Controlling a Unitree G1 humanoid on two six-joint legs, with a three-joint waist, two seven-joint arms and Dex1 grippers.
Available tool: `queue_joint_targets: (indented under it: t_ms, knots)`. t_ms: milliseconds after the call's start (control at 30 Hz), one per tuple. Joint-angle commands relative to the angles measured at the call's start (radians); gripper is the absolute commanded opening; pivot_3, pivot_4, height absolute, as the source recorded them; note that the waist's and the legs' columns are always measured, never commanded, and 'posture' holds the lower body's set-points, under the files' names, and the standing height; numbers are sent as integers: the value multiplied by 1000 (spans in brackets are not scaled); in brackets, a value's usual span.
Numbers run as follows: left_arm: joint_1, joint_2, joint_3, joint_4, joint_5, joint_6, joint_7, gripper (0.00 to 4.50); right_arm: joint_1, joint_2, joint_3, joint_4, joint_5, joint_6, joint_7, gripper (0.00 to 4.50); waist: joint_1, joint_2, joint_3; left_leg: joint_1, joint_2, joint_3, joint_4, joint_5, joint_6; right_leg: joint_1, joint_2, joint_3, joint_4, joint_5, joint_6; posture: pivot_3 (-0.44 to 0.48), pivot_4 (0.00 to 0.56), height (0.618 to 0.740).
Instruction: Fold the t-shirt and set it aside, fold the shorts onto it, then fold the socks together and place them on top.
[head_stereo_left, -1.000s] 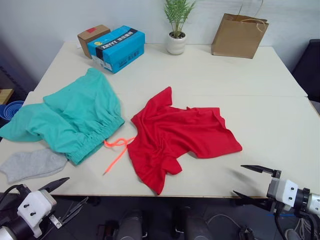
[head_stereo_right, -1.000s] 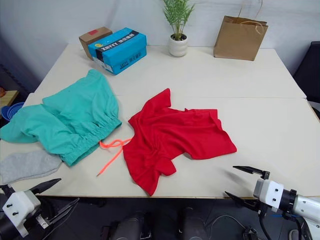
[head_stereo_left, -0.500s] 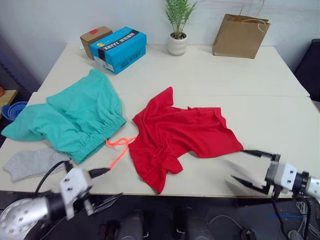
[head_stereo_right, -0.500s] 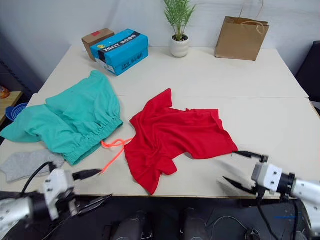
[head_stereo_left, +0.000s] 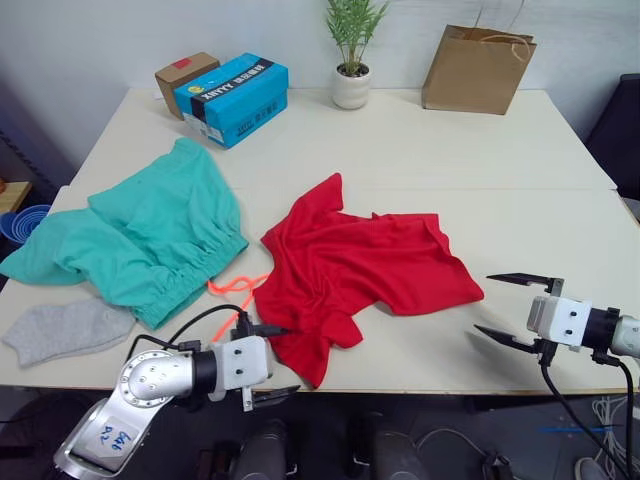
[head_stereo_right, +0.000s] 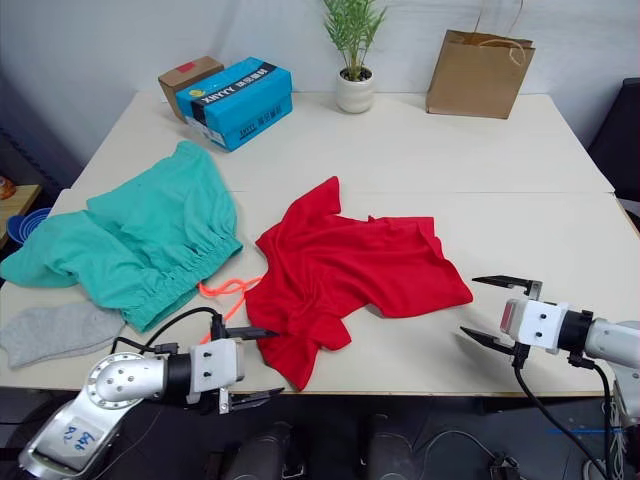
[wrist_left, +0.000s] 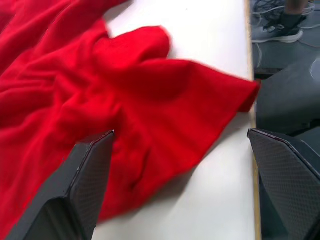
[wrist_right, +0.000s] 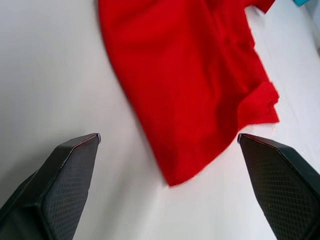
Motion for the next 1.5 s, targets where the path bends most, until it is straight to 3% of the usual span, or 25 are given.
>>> queue_joint_targets:
  t_ms: [33, 233, 533, 667, 933, 1033, 1267, 1367, 1500]
  knots:
    - [-5, -21, -27, 8, 28, -53, 6, 4451, -22, -23, 2, 6, -7, -11, -14, 4500, 1, 0, 0, 0, 0, 0, 0, 0, 0, 0, 0, 0, 0, 0, 0, 0, 150, 740]
    - [-32, -84, -35, 43, 57, -77, 43, 4451, -5, -13, 21, -21, 0, 14, -11, 4500, 4, 0, 0, 0, 0, -1, 0, 0, 1, 1, -1, 0, 0, 0, 0, 0, 150, 740]
    - [-44, -104, -25, 30, 49, -35, 46, 4451, 19, -8, 32, -61, 12, 51, -17, 4500, 4, 0, 0, 0, 0, -1, 0, 0, 1, 1, -1, 0, 1, 0, 0, 0, 150, 740]
    - [-75, -136, -39, 30, 31, -11, 45, 3597, 15, -4, 32, -70, 15, 74, -20, 4500, 4, 0, 0, 0, 0, -1, 1, 0, 1, 1, -1, 0, 1, 0, 0, 0, 150, 740]
    - [-98, -131, -35, 24, 28, -2, 28, 1035, 11, -1, 33, -77, 15, 93, -25, 4500, 4, 0, 0, 0, 0, -1, 0, 1, 1, 0, -1, -1, 1, 0, 0, 0, 150, 740]
    - [-105, -148, 19, -2, -76, 22, 11, 117, -12, 2, 41, -61, 18, 89, -17, 4500, 2, 0, 0, 0, 0, -1, 1, 1, 1, 0, -1, -1, 1, 0, 0, 0, 150, 740]
    - [-34, -114, 282, -44, -357, 151, -6, 31, -125, -1, 104, 24, 15, 69, 47, 4500, -4, 0, 0, 0, 0, -1, 1, 1, 0, 0, -1, -1, 3, 0, 0, 0, 150, 740]
    - [-2, -98, 380, -37, -421, 215, 22, 31, -192, 15, 149, 80, -40, 84, 26, 4500, -2, 0, 0, 1, 0, -1, 2, 2, 0, 0, -1, -1, 4, 0, 0, 0, 150, 740]
    - [1, -89, 418, -40, -446, 281, 55, 31, -263, 43, 204, 142, -91, 84, 15, 4500, 3, 0, 0, 0, 0, -1, 3, 2, 0, 1, -1, -1, 4, 0, 0, 0, 150, 740]
